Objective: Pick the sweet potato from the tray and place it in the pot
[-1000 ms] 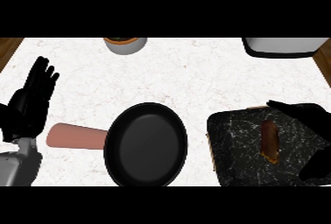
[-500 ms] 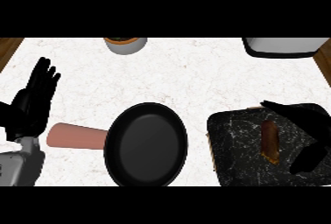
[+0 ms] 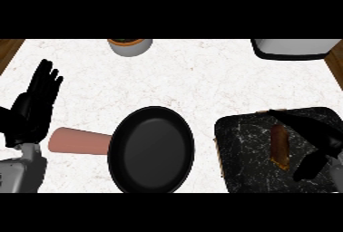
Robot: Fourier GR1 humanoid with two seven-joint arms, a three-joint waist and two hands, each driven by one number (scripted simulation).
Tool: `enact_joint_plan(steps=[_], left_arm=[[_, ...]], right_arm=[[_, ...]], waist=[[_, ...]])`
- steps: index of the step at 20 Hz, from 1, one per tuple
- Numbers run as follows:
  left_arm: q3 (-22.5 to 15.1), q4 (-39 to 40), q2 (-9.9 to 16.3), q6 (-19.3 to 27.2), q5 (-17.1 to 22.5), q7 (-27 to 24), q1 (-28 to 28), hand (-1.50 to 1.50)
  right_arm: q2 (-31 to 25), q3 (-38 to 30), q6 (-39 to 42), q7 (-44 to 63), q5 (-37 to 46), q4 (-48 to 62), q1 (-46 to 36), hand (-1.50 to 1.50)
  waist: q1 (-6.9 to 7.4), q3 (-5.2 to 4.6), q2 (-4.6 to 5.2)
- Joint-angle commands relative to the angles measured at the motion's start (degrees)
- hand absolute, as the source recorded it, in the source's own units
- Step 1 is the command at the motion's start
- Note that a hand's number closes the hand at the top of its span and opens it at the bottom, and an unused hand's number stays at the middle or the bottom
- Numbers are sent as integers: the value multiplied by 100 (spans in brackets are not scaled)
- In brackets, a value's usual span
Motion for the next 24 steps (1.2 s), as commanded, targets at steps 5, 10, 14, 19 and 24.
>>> enact_joint_plan(steps=[5, 10, 14, 19, 24], left_arm=[[64, 237, -210, -3, -166, -196, -89, 0], [-52, -114, -217, 75, -390, 366, -189, 0], [48, 13, -269, -66, -341, 101, -99, 0], [66, -40, -219, -90, -287, 169, -25, 0], [-27, -5, -219, -204, -255, 182, -102, 0]], right_arm=[[-162, 198, -270, -1155, 681, 132, 52, 150], [77, 184, -308, -1369, 961, 452, -40, 150], [400, 334, -508, -1258, 1292, 502, -160, 150], [2189, 1256, -699, 649, 1607, -731, -103, 150], [3135, 1844, -1066, 1482, 1865, -756, -314, 150]], waist=[[-15, -1, 1], [-4, 0, 0], [0, -1, 2], [80, -44, -100], [342, -65, -127]])
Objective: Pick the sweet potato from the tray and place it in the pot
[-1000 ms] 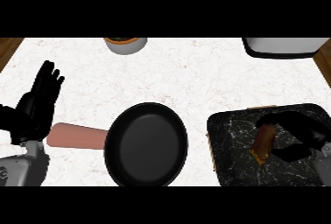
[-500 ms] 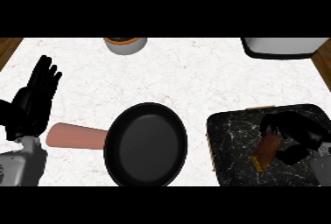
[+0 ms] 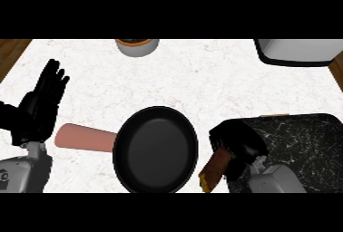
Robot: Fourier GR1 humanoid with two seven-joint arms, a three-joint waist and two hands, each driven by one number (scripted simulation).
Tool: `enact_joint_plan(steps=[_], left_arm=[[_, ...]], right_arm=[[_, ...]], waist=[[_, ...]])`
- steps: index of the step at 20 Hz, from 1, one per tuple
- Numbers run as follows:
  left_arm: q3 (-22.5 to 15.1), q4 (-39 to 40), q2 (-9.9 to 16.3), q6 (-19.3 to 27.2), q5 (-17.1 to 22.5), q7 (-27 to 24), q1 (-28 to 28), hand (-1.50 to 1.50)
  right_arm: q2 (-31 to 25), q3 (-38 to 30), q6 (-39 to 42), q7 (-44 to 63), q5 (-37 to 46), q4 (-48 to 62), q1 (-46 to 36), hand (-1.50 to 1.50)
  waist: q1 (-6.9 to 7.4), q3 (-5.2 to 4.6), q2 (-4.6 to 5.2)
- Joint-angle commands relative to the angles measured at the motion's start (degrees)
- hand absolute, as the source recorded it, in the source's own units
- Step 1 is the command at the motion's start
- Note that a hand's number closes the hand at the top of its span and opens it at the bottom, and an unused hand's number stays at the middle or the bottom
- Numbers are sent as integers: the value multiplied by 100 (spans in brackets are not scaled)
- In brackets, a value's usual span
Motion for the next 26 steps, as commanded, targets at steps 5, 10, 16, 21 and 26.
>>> enact_joint_plan(steps=[5, 10, 16, 21, 26], left_arm=[[-104, 101, -75, -46, -4, -2, 51, 0], [-67, 138, -37, -45, -9, 15, 41, 0], [-125, 171, -52, 1, -93, 41, -41, 0], [-114, 179, -88, 39, -102, -2, -49, 0], [-109, 257, -82, -5, -102, -102, -62, 0]], right_arm=[[853, 957, -1303, 1870, 230, -706, -336, 150], [865, 1291, -2338, 3068, 629, -1353, -804, 150], [869, 1803, -3153, 4642, 1623, -1720, -1524, 150], [869, 2333, -3391, 6103, 2300, -1690, -1986, 150], [868, 2568, -3485, 6987, 2595, -1747, -2400, 150]], waist=[[79, 46, -104], [26, 38, -199], [-49, 22, -207], [10, 23, -136], [79, 31, -45]])
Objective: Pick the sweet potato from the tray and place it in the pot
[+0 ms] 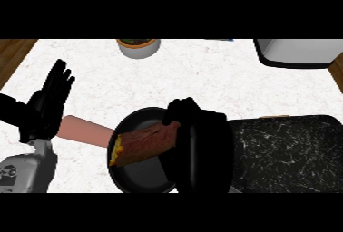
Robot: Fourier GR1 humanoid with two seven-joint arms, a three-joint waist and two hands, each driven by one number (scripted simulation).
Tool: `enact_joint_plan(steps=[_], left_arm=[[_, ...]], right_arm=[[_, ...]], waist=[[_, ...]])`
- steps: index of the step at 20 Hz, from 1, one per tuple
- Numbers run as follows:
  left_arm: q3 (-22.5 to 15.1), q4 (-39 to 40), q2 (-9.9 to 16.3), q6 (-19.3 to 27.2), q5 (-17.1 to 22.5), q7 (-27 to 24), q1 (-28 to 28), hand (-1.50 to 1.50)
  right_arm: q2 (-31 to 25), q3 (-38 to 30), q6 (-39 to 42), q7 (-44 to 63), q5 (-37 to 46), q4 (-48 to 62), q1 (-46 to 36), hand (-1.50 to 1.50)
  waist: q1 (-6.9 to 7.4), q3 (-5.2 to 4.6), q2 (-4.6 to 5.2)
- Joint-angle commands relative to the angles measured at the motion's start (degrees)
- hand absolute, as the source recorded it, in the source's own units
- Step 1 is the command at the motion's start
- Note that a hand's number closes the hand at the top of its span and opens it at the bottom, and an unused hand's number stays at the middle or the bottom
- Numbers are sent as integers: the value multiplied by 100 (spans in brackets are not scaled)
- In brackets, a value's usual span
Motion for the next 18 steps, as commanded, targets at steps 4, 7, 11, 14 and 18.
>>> enact_joint_plan(steps=[4, 7, 11, 14, 18], left_arm=[[-30, 26, -61, 5, 21, -2, -140, 0], [5, -42, -18, 23, -15, -58, -120, 0], [-99, 13, -148, 10, -18, -132, -47, 0], [-16, 44, -139, 156, -94, -112, -15, 0], [79, -58, -4, 5, 28, -99, -58, 0]], right_arm=[[44, 407, -391, 1992, 492, 44, -381, 150], [43, 245, -440, 2071, 512, 79, -534, 150], [43, 149, -895, 2077, 657, 240, -522, 150], [43, 241, 334, 2079, 1394, 853, -521, 150], [42, 70, 547, 2082, 1575, 1292, -400, 150]], waist=[[13, 24, 103], [85, 27, 123], [101, 32, 189], [-111, 18, 130], [-69, 32, 174]])
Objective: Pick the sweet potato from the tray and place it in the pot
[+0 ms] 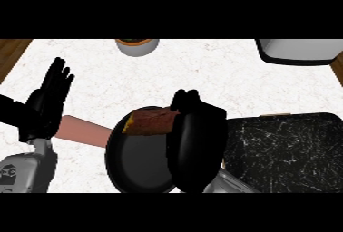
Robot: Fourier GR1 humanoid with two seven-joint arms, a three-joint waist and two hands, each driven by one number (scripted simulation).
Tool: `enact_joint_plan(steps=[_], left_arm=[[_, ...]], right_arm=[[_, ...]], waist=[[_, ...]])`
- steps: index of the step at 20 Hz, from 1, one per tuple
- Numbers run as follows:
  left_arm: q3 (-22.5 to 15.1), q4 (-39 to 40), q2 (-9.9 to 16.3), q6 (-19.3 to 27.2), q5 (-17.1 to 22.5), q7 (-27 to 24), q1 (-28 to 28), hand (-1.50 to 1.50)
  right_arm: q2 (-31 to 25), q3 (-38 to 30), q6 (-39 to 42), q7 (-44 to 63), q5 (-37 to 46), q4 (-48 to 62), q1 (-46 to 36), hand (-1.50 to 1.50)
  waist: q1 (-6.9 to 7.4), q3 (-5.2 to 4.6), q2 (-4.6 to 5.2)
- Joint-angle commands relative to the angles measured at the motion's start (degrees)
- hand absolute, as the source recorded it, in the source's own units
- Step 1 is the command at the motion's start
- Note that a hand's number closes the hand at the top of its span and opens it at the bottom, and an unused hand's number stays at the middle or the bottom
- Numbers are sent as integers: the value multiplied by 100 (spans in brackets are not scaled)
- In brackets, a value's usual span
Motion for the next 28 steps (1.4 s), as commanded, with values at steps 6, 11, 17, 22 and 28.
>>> enact_joint_plan(steps=[6, 11, 17, 22, 28], left_arm=[[78, 101, -1, 1, 16, -89, -61, 0], [78, 139, -11, -50, 45, -138, -59, 0], [-53, 65, -70, -53, -5, -67, -90, 0], [35, 119, 23, -12, -17, 67, -264, 0], [110, 109, 38, -21, 7, -10, -124, 0]], right_arm=[[94, -126, 443, 1396, 57, 467, 120, 150], [94, -386, -426, 1395, -487, 565, 775, -150], [95, -328, -1708, 1016, -1547, 717, 855, -150], [95, -393, -2765, 537, -1627, 132, 765, -150], [96, -551, -3808, 373, -1494, -395, 1053, -150]], waist=[[-22, 19, 67], [-11, 31, 118], [151, 42, 145], [90, 52, 105], [-86, 37, 60]])
